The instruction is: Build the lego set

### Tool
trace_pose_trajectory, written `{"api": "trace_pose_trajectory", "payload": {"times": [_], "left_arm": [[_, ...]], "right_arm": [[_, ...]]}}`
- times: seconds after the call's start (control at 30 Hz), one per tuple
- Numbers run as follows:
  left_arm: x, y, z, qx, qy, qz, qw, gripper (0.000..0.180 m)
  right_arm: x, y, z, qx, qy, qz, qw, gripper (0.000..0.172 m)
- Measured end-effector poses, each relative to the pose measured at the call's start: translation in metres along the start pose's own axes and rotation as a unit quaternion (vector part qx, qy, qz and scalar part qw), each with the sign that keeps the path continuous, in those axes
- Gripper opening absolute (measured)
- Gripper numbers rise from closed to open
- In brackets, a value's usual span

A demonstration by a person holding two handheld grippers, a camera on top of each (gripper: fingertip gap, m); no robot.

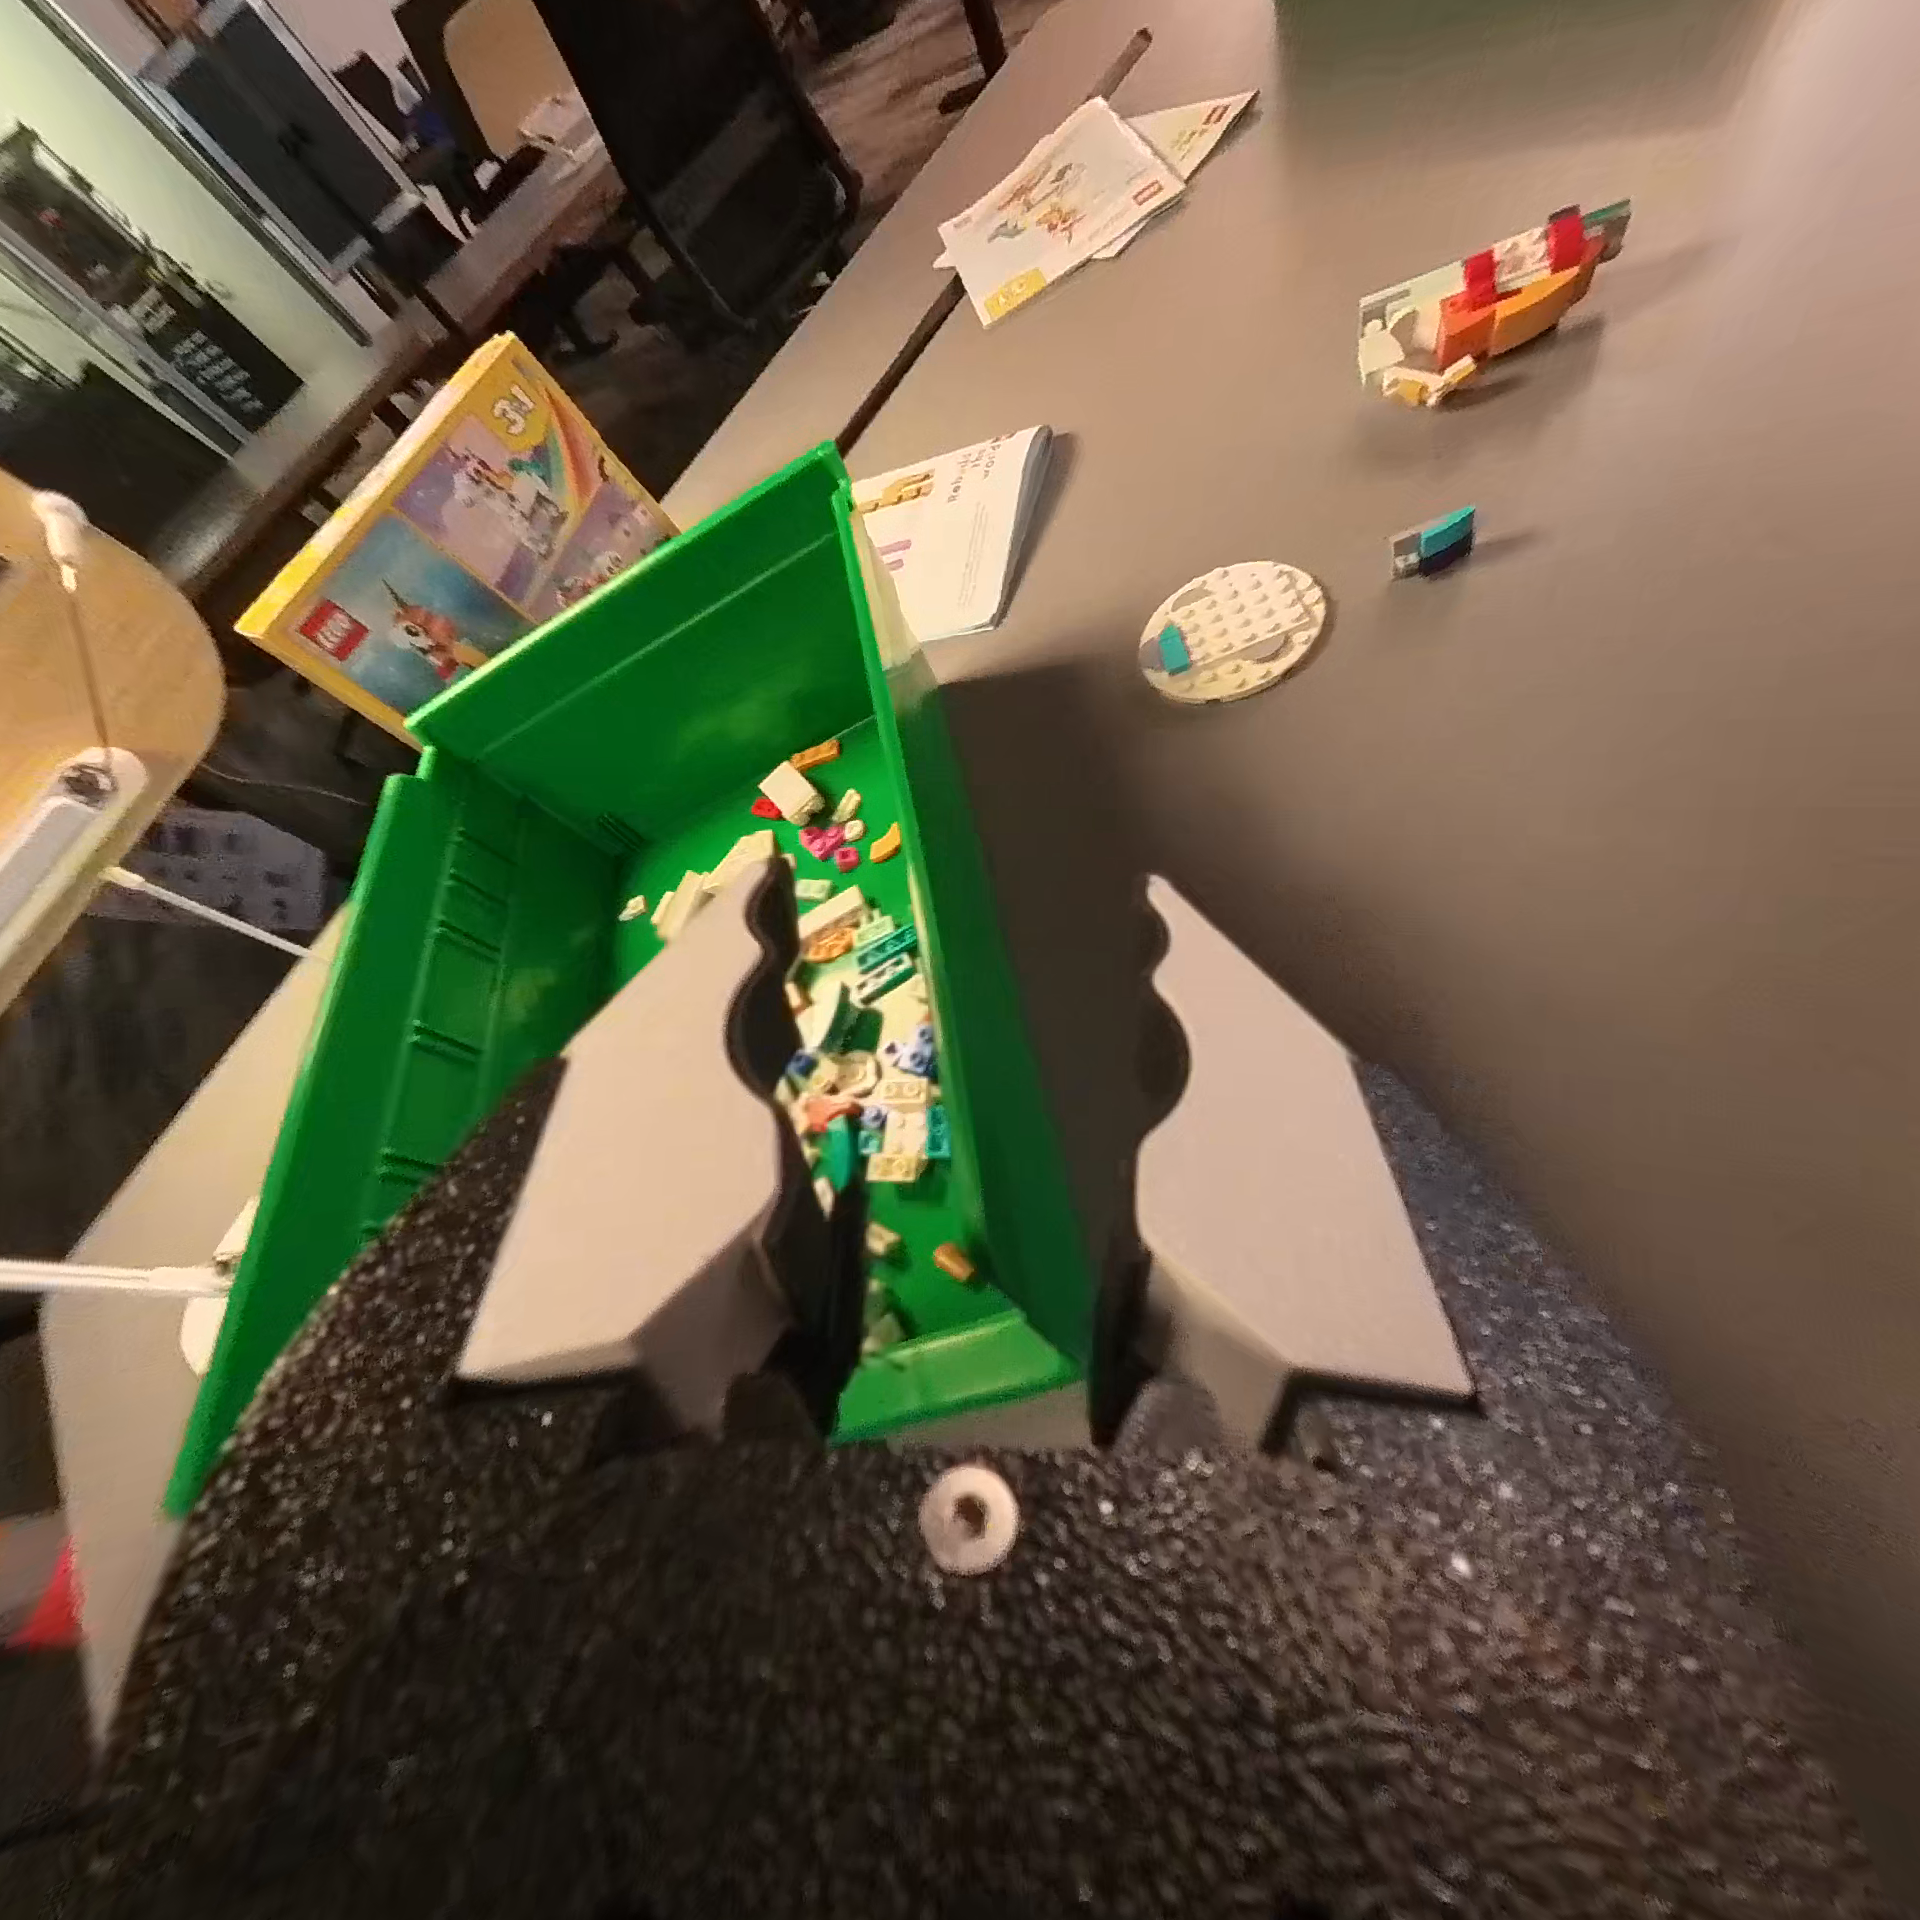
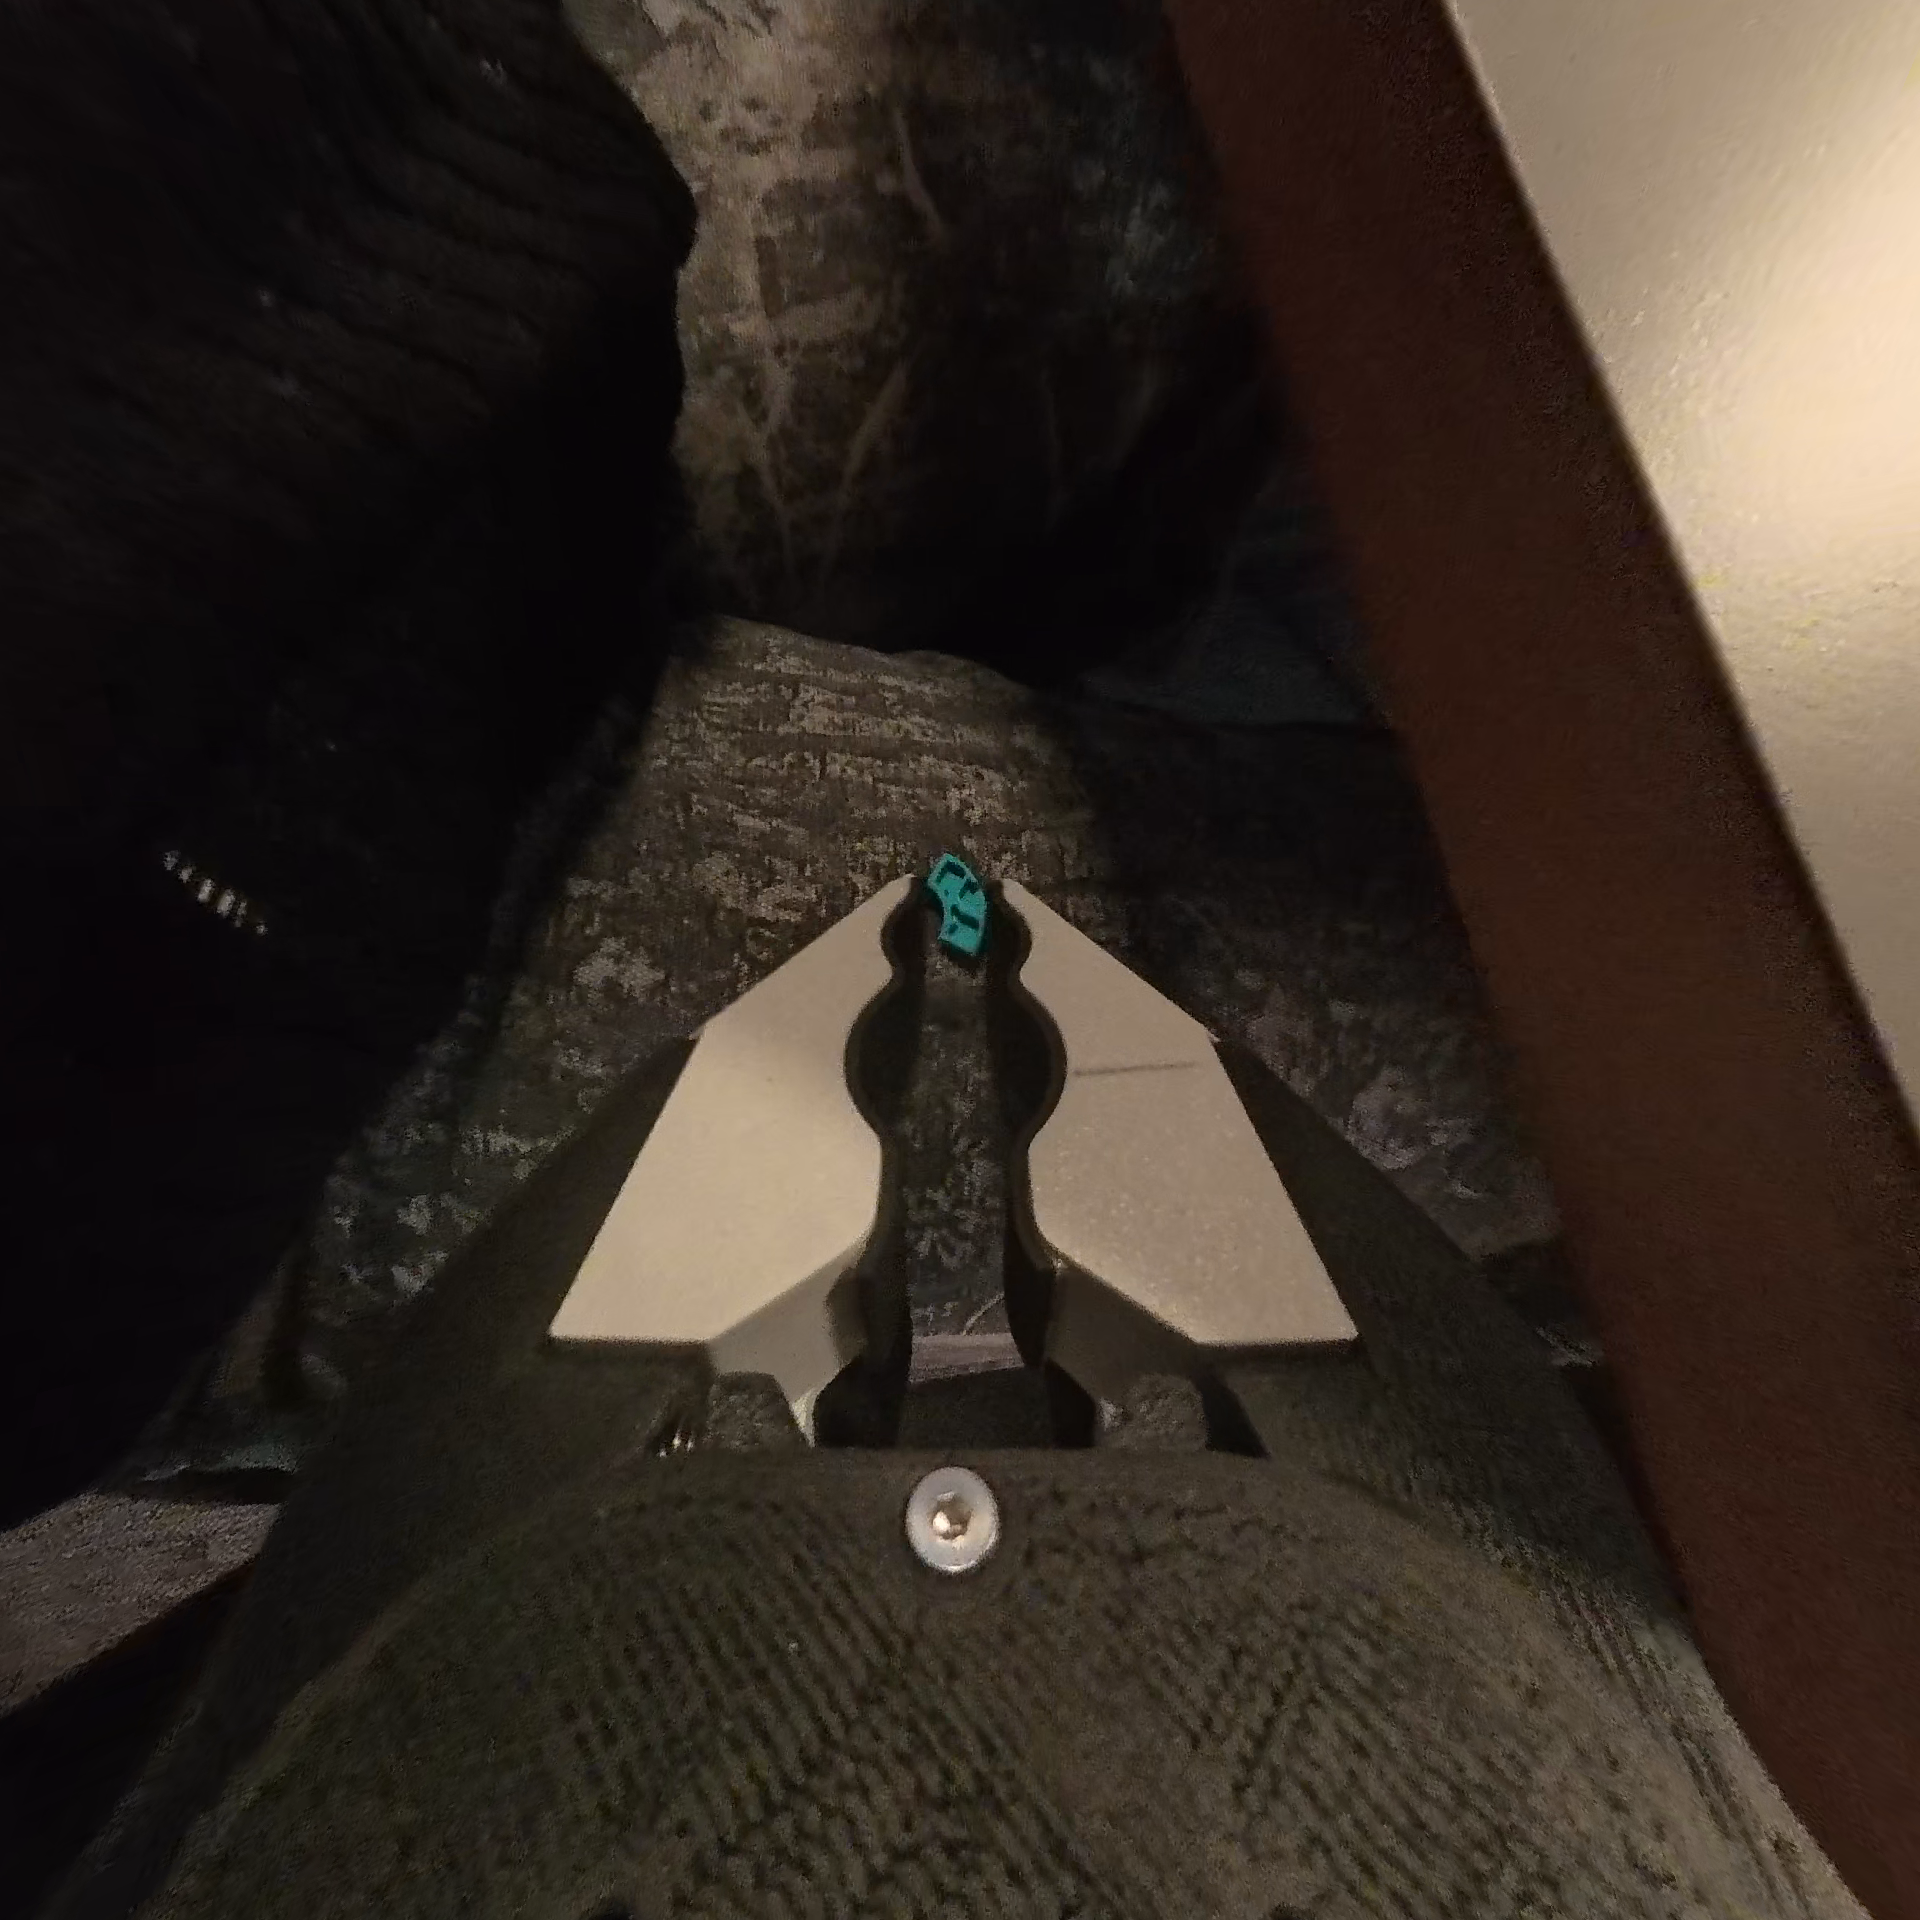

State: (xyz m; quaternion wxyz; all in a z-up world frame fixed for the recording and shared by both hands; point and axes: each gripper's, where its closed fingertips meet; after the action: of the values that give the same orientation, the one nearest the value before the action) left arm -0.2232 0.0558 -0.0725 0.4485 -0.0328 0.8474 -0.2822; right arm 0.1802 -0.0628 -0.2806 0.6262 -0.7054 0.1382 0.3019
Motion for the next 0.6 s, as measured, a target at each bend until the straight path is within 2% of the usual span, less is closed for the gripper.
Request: {"api": "trace_pose_trajectory", "payload": {"times": [0.1,0.2,0.3,0.37,0.43,0.5,0.6], "left_arm": [[0.000,-0.006,-0.008,-0.041,0.038,0.007,0.998,0.056],[-0.003,-0.012,-0.014,-0.066,0.032,0.022,0.997,0.052],[-0.027,-0.028,-0.022,-0.117,0.002,0.093,0.989,0.051],[-0.046,-0.045,-0.029,-0.182,-0.025,0.158,0.970,0.047],[-0.064,-0.059,-0.028,-0.247,-0.048,0.227,0.941,0.047],[-0.078,-0.064,-0.018,-0.312,-0.022,0.270,0.911,0.045],[-0.089,-0.059,-0.015,-0.388,0.021,0.279,0.878,0.040]], "right_arm": [[-0.002,-0.002,-0.001,0.012,-0.005,0.005,1.000,0.009],[-0.007,-0.007,-0.005,0.016,-0.006,0.016,1.000,0.008],[-0.032,-0.026,-0.017,-0.001,0.008,0.060,0.998,0.008],[-0.066,-0.052,-0.019,0.008,0.004,0.118,0.993,0.008],[-0.110,-0.086,-0.004,0.060,-0.018,0.187,0.980,0.007],[-0.158,-0.122,0.024,0.154,-0.073,0.246,0.954,0.007],[-0.226,-0.159,0.061,0.266,-0.193,0.282,0.901,0.007]]}}
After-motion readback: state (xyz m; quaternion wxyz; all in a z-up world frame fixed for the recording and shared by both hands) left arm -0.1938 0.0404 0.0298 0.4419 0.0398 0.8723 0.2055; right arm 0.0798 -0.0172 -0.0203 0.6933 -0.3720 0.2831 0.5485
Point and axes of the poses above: each gripper's, where its closed fingertips meet, y out along the fingers, x out of its underside, z = x × y across the jaws, and after that the axes turned 7 degrees about -z, right-handed
